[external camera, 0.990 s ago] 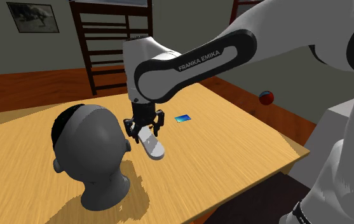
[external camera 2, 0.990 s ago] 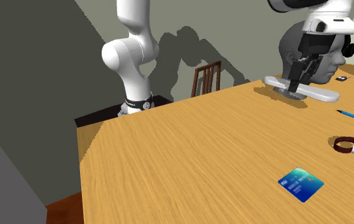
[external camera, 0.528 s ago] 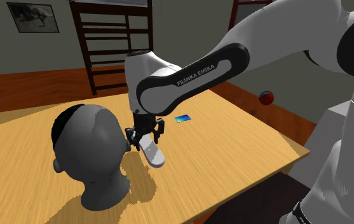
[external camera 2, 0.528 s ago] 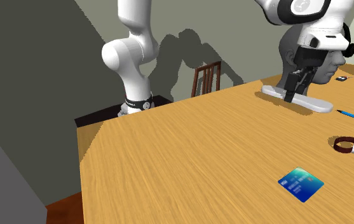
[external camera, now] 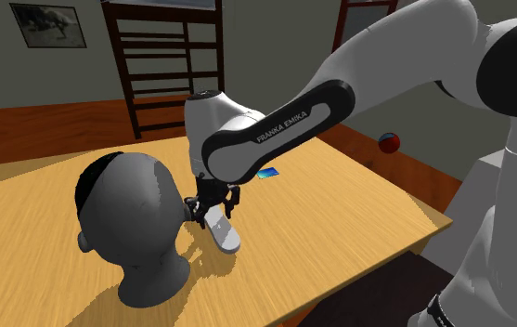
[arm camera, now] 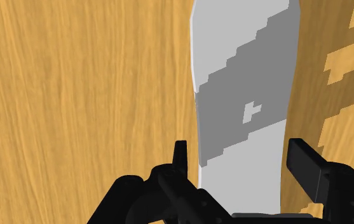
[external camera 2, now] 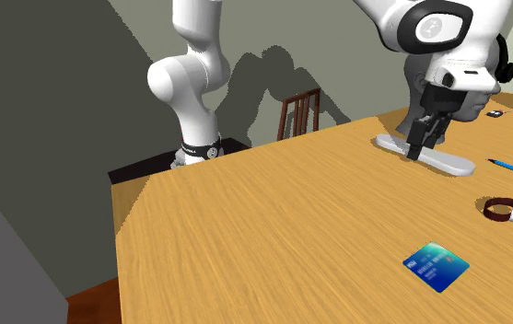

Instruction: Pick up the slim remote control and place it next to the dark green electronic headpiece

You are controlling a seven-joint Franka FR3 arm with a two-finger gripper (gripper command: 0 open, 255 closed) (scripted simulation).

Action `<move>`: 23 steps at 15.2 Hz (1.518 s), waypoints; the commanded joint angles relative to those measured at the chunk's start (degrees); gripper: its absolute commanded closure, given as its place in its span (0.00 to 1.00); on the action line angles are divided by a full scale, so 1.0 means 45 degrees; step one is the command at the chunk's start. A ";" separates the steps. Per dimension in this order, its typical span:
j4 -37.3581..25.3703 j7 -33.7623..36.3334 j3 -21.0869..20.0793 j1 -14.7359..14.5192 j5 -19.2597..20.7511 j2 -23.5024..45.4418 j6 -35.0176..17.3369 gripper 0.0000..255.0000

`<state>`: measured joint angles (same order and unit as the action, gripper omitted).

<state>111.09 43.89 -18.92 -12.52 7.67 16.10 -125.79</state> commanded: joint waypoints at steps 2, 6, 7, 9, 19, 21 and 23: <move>0.0005 0.0002 0.0002 -0.0001 0.0005 0.0006 -0.0020 1.00; 0.0003 0.0002 0.0002 -0.0001 0.0005 0.0006 -0.0019 0.00; 0.0004 0.0003 0.0002 -0.0001 0.0005 0.0006 -0.0019 0.00; 0.0002 0.0003 0.0002 -0.0001 0.0005 0.0007 -0.0019 0.00; -0.0729 -0.0231 -0.0117 0.0067 -0.0350 -0.0725 0.1396 0.00; -0.0730 -0.0231 -0.0117 0.0067 -0.0350 -0.0724 0.1396 0.00; -0.0730 -0.0231 -0.0117 0.0067 -0.0350 -0.0724 0.1396 0.00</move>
